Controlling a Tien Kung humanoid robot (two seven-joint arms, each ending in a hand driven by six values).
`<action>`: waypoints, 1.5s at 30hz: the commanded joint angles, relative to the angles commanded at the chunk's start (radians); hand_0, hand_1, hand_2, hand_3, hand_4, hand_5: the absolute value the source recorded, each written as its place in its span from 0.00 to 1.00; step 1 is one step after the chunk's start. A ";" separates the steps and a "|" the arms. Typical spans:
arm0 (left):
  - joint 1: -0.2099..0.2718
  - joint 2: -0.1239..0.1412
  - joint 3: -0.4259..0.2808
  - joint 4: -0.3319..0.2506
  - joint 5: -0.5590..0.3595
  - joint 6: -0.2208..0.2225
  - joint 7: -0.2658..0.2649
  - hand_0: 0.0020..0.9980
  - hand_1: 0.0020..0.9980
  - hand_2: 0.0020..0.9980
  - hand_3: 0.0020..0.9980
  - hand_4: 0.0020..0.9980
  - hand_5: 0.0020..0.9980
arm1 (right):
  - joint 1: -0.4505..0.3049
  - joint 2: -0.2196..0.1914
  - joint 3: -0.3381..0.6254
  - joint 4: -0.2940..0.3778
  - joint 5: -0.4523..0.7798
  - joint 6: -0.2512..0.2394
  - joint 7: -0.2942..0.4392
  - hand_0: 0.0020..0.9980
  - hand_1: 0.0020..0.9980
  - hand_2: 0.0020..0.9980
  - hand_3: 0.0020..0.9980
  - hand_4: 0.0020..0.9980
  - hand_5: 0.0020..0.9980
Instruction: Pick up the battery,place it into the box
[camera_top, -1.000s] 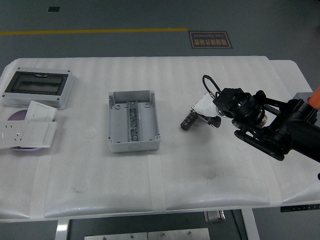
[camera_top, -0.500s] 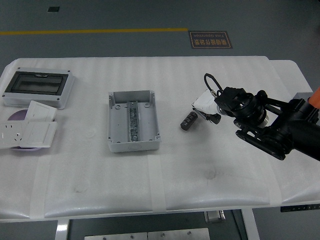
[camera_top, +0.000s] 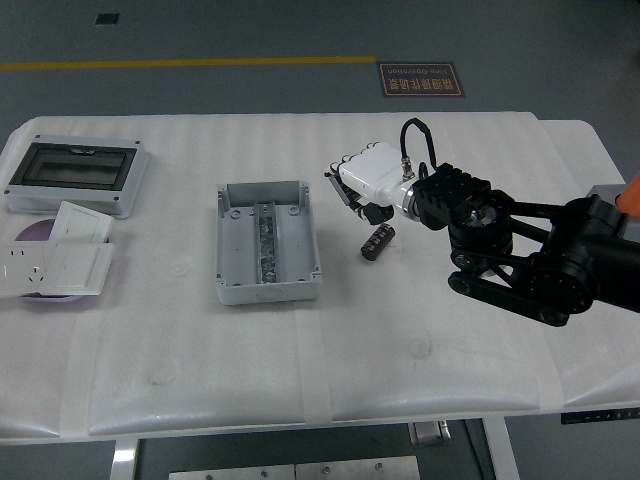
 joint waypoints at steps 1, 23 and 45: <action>0.001 0.000 0.001 0.000 -0.001 0.000 0.000 0.66 0.67 0.62 0.56 0.43 0.44 | -0.012 0.016 0.021 0.018 0.018 -0.018 0.000 0.80 0.69 0.60 0.65 0.27 0.04; 0.005 -0.011 0.006 0.000 -0.008 -0.006 0.006 0.66 0.66 0.62 0.56 0.43 0.45 | -0.193 0.175 0.099 -0.094 0.143 -0.134 0.086 1.00 0.93 0.98 0.99 0.79 0.32; 0.007 -0.012 0.009 0.000 -0.013 -0.008 0.006 0.66 0.66 0.62 0.56 0.42 0.44 | -0.255 0.050 0.235 -0.167 0.122 -0.135 0.083 1.00 1.00 1.00 1.00 0.90 0.40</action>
